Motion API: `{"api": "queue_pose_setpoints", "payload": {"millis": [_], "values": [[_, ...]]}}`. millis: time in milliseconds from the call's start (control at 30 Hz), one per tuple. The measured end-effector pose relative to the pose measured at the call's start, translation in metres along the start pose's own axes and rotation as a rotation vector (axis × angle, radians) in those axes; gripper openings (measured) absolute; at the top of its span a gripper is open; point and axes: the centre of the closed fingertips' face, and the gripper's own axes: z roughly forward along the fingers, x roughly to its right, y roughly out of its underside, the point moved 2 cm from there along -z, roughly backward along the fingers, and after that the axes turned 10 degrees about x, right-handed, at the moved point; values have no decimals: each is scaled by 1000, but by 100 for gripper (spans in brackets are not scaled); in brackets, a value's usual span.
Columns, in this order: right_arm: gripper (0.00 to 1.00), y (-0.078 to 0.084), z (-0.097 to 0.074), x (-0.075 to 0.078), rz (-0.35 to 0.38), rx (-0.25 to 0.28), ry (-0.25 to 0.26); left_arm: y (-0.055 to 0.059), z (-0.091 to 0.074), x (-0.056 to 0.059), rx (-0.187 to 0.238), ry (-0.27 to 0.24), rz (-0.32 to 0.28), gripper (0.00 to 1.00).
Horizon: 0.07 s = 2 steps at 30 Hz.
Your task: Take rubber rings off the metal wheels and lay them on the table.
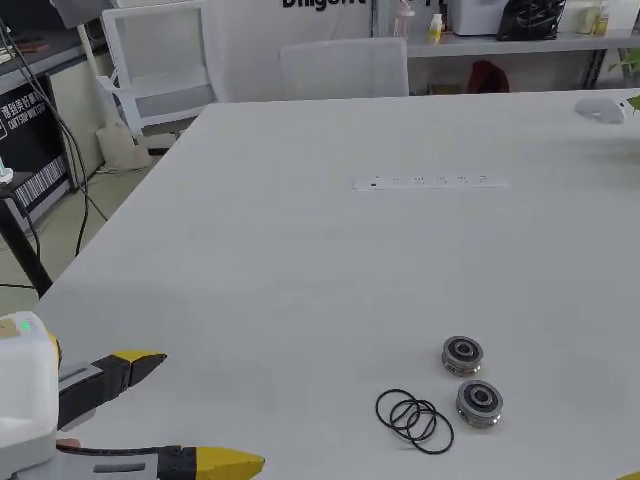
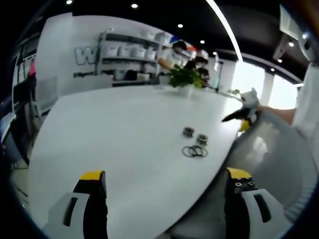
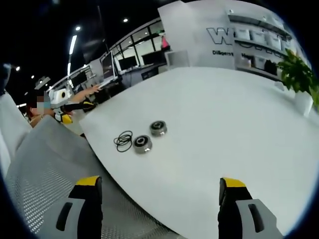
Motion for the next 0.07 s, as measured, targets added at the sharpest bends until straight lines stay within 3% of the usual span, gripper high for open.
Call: {"api": "queue_pose_setpoints", "payload": {"millis": [67], "values": [[92,2,-3,1,-2,-17,12,0,0,1,0,4,1,100]]}}
